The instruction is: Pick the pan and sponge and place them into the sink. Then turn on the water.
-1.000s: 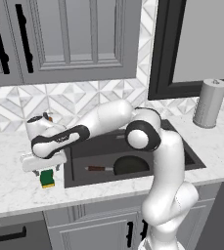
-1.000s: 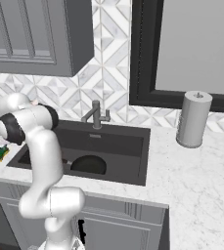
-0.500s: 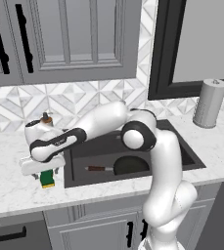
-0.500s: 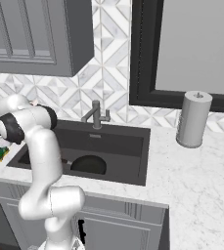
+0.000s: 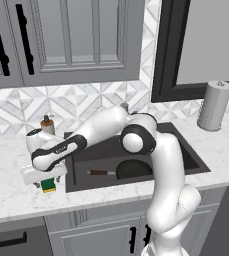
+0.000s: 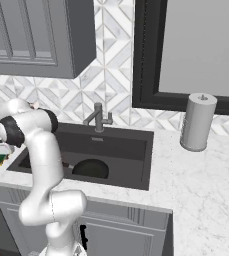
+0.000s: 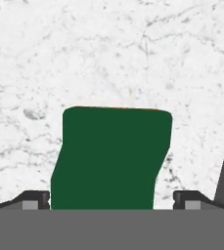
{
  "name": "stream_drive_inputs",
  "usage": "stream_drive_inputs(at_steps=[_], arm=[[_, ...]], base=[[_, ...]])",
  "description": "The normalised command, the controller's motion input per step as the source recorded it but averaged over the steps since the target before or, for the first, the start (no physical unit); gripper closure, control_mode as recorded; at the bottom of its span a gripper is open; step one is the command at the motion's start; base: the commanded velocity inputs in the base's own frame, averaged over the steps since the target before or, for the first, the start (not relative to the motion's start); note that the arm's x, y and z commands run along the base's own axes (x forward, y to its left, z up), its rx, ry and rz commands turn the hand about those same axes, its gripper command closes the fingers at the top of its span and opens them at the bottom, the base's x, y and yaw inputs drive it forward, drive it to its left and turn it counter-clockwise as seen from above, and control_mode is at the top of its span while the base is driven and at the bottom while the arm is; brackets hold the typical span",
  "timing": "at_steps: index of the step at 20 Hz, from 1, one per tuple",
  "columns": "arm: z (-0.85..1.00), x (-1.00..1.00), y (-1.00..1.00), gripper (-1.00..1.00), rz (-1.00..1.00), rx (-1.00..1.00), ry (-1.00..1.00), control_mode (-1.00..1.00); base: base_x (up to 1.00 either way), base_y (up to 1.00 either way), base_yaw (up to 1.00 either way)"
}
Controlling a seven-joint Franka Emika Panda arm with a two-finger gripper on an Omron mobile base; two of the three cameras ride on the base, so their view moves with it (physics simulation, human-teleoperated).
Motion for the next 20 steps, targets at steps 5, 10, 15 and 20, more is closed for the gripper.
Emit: stream_drive_inputs(at_steps=[5,10,15,20], arm=[[-0.28,0.00,0.00,-1.00,0.00,0.00,0.00,-1.00],[-0.27,0.00,0.00,1.00,0.00,0.00,0.00,-1.00],[-0.18,0.00,-0.11,1.00,0.00,0.00,0.00,-1.00],[0.14,0.00,-0.66,1.00,0.01,0.00,0.00,-1.00]], base=[[0.00,0.00,0.00],[0.00,0.00,0.00],[0.00,0.00,0.00],[0.00,0.00,0.00]])
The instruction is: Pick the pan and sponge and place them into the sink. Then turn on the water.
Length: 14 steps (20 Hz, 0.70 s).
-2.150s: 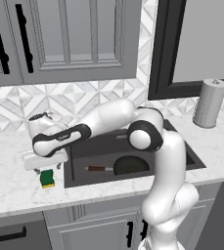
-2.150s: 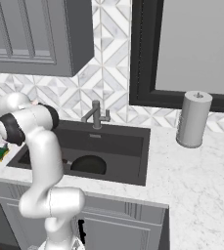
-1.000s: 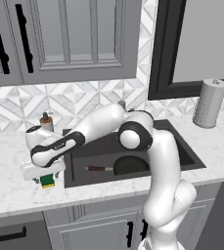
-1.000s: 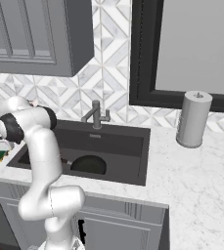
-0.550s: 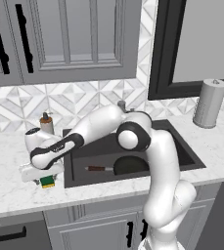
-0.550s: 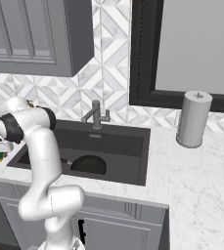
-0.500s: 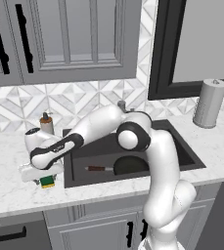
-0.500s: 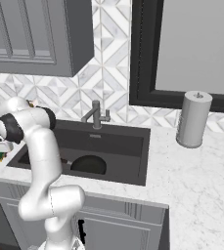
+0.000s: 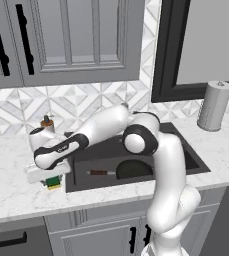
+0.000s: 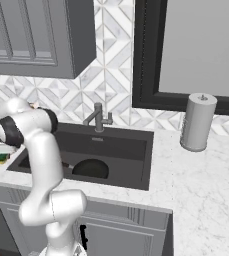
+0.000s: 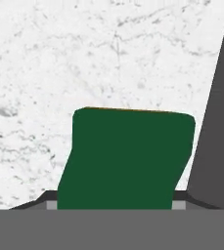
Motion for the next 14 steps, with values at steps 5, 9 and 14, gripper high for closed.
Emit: stream_drive_inputs(at_steps=[5,9,14], arm=[[0.09,0.43,-0.92,1.00,-0.01,0.00,0.00,-1.00],[0.00,0.74,-1.00,1.00,-0.07,0.00,0.00,-1.00],[-0.11,0.80,-0.99,1.00,-0.08,0.00,0.00,-1.00]], base=[[0.00,0.00,0.00],[0.00,0.00,0.00],[0.00,0.00,0.00]])
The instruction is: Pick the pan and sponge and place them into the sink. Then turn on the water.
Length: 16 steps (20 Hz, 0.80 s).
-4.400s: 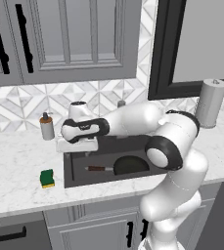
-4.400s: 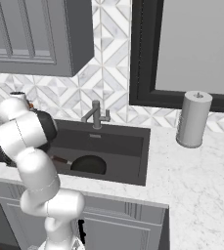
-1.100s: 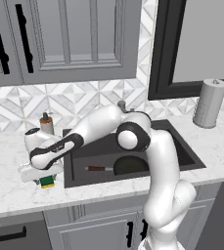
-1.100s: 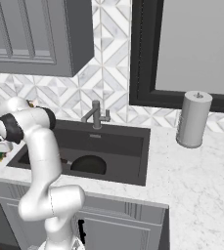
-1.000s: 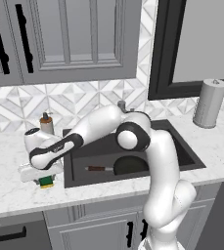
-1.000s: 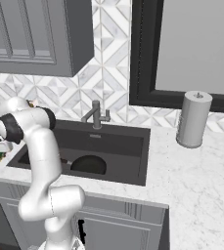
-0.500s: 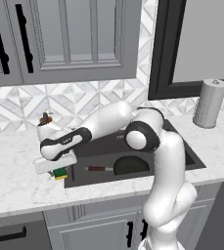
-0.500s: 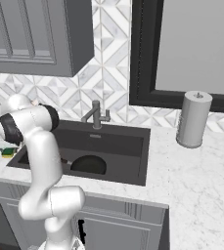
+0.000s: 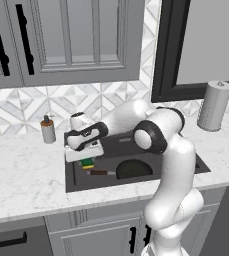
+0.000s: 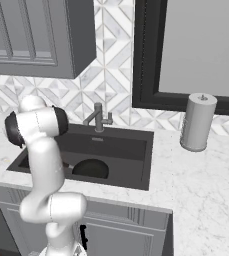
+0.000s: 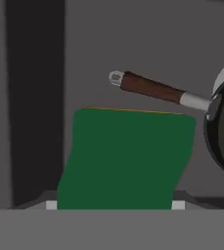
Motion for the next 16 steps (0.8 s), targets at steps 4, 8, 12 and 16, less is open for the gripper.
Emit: stream_drive_inputs(at_steps=[4,8,12,16], arm=[[-0.46,0.56,-0.71,1.00,-0.01,0.00,0.03,-1.00],[-0.63,0.38,-0.50,1.00,0.00,0.00,0.04,-1.00],[-0.59,0.32,-0.08,1.00,0.00,0.00,0.02,-1.00],[-0.34,0.18,0.00,1.00,0.00,0.00,0.00,-1.00]], base=[[0.00,0.00,0.00],[0.00,0.00,0.00],[0.00,0.00,0.00],[0.00,0.00,0.00]])
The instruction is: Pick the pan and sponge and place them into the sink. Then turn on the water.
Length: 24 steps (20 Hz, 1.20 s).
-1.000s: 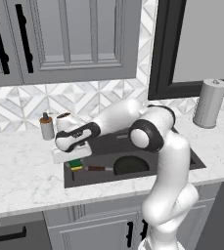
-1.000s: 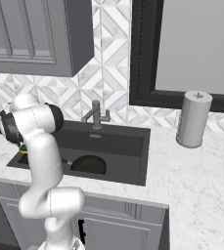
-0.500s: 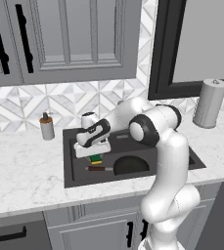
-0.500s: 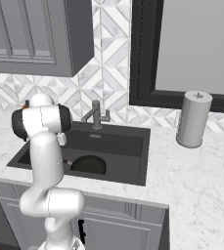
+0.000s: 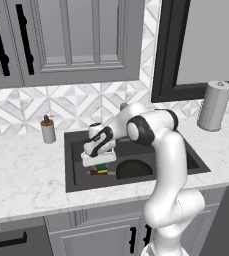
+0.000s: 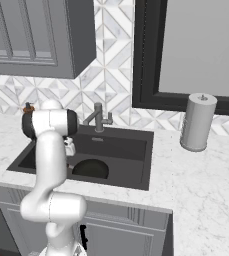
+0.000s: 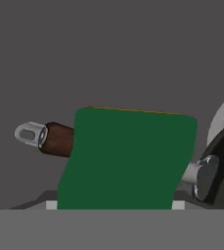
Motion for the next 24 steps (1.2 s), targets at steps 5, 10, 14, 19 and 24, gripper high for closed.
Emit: stream_drive_inputs(at_steps=[5,10,14,19,24], arm=[[-0.36,0.25,0.00,1.00,0.00,0.00,0.00,-1.00],[-0.32,0.20,0.00,1.00,0.00,0.00,0.00,-1.00],[-0.09,0.29,0.01,1.00,0.00,0.00,0.05,-1.00],[-0.03,0.24,0.00,1.00,0.00,0.00,0.04,-1.00],[-0.02,0.00,0.00,-1.00,0.00,0.00,0.01,-1.00]], base=[[0.00,0.00,0.00],[0.00,0.00,0.00],[0.00,0.00,0.00],[0.00,0.00,0.00],[0.00,0.00,0.00]])
